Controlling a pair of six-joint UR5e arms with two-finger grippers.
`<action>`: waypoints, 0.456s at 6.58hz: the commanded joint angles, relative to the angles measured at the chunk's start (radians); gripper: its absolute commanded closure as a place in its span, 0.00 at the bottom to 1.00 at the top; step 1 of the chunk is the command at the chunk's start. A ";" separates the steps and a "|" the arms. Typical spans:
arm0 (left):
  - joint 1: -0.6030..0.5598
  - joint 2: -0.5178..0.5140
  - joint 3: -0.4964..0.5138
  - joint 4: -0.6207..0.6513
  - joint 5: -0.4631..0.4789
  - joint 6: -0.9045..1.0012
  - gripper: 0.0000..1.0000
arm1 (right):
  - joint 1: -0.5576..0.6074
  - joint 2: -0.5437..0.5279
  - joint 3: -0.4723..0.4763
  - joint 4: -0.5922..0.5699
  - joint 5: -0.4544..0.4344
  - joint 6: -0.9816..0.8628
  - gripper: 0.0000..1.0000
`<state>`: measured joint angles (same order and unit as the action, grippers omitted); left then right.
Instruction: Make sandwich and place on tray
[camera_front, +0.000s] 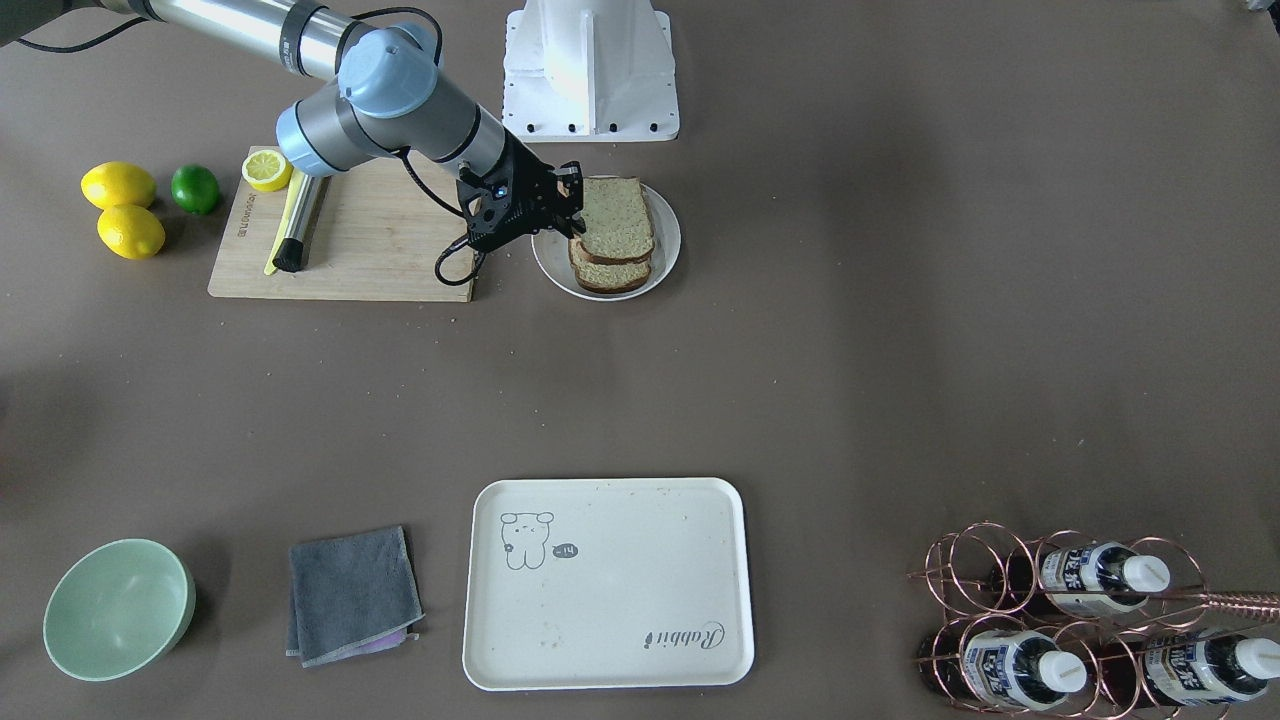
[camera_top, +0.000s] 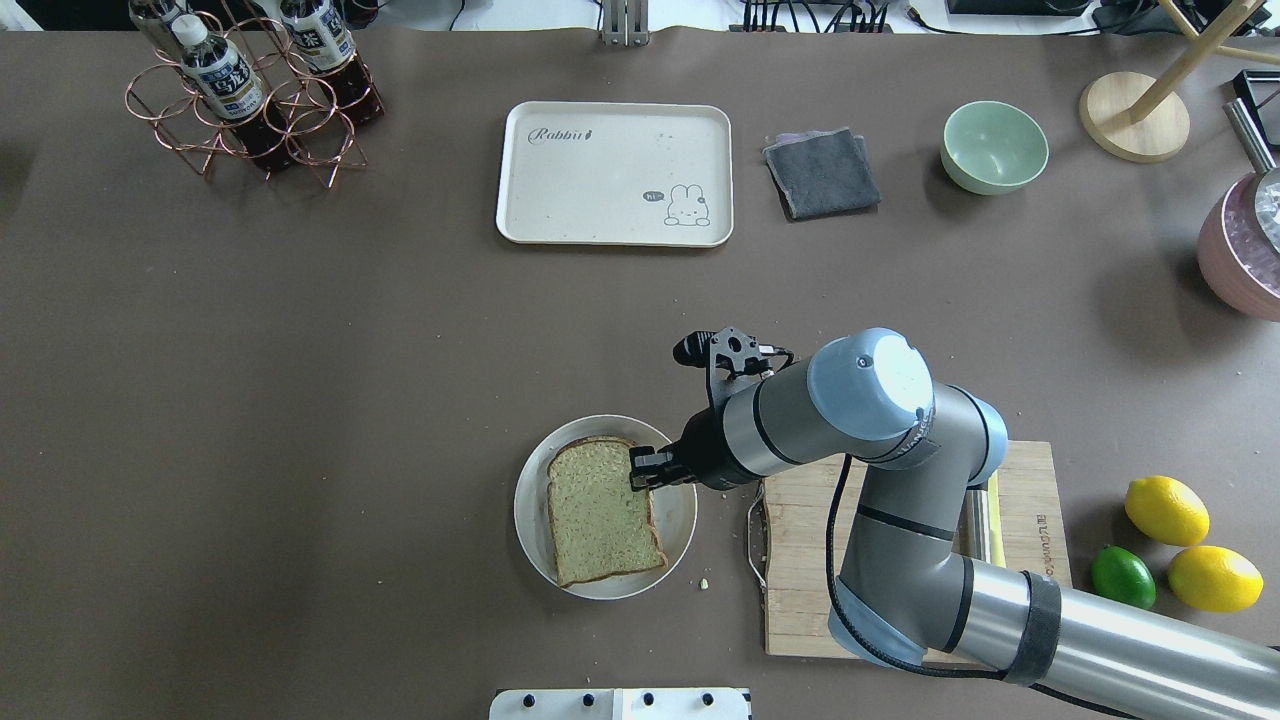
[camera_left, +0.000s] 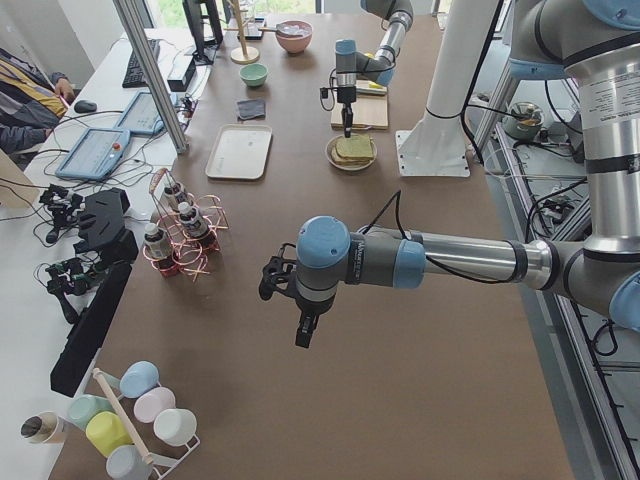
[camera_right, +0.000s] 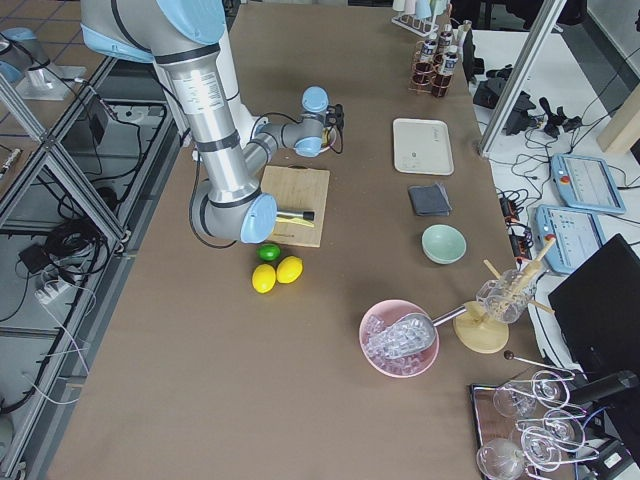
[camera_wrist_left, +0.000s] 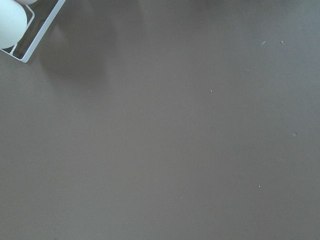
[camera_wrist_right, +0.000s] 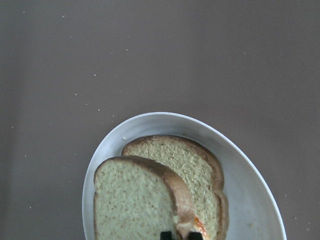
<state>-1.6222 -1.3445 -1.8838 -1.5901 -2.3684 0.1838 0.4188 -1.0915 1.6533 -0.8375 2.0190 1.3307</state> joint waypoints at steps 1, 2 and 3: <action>0.010 -0.002 0.000 -0.004 -0.003 -0.001 0.02 | 0.011 0.001 0.000 0.000 -0.006 0.019 0.25; 0.065 -0.008 0.000 -0.061 -0.032 -0.106 0.02 | 0.030 -0.004 0.008 -0.005 -0.005 0.086 0.01; 0.170 -0.005 0.000 -0.228 -0.088 -0.317 0.02 | 0.055 -0.016 0.025 -0.008 0.001 0.094 0.01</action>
<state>-1.5438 -1.3500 -1.8837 -1.6824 -2.4082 0.0473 0.4497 -1.0973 1.6637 -0.8417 2.0156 1.3990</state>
